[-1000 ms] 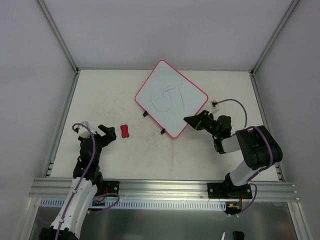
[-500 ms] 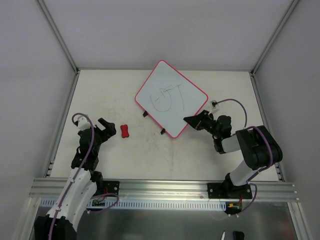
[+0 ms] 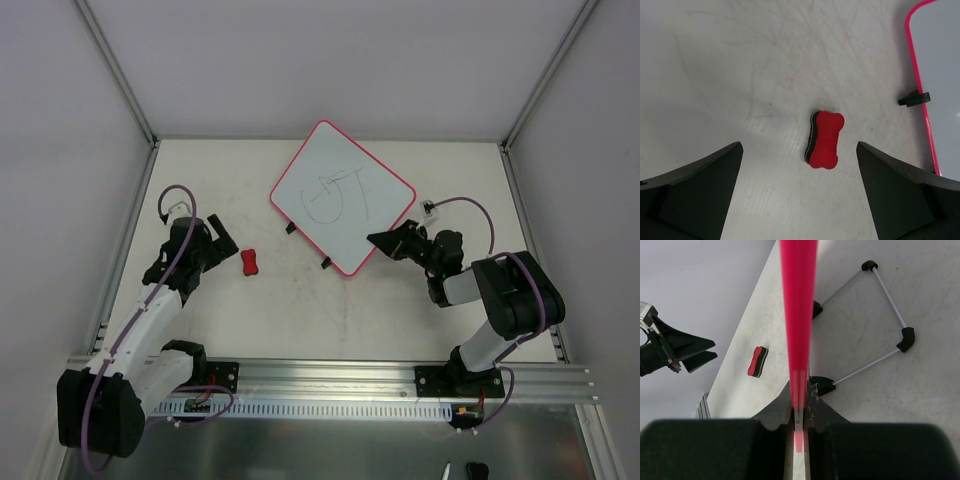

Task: Erase the whiteboard

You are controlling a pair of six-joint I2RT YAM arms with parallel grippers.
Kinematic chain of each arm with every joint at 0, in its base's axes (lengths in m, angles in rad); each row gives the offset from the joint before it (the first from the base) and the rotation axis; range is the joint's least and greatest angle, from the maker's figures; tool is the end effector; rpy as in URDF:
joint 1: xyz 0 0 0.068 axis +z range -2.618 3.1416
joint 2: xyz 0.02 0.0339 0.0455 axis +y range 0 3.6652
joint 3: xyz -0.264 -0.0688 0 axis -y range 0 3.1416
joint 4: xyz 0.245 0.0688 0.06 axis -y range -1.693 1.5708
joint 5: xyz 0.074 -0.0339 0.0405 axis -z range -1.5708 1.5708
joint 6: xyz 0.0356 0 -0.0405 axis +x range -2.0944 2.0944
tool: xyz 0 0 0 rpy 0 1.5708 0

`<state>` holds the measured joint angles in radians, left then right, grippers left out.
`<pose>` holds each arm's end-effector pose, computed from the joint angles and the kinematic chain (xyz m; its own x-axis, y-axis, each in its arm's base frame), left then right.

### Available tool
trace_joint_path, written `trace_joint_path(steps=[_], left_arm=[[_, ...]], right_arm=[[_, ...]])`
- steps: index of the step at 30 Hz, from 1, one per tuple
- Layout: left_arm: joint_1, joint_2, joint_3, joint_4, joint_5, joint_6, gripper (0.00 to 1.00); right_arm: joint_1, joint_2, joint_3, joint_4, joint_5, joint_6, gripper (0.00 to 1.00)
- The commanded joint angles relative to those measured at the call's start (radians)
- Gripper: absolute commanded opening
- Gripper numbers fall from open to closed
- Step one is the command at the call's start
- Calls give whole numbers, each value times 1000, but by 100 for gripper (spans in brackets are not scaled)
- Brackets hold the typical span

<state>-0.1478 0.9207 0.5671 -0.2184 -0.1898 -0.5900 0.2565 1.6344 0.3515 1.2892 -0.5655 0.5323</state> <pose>0.2012 -0.0232 0.2361 -0.4381 -0.4872 -0.7555 -0.3081 0.8709 -0.3829 0.2543 0.0864 0.1597 -0.3665 0.3469 -0.8633 -0.6342 0.5858 0.5046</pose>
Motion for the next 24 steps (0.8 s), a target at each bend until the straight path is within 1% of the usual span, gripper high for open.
trace_joint_path(steps=[1,10,20,24], left_arm=[[-32,40,71,-105,-28,10,99],[-65,142,123,-153,-31,36,99],[-78,144,126,-154,-34,33,99],[-78,150,123,-154,-49,3,99]], right_arm=[[-3,-19,38,243,-33,-34,0],[-3,-15,44,243,-42,-31,0],[-3,-13,47,245,-50,-31,0],[-5,-13,47,243,-53,-31,0]])
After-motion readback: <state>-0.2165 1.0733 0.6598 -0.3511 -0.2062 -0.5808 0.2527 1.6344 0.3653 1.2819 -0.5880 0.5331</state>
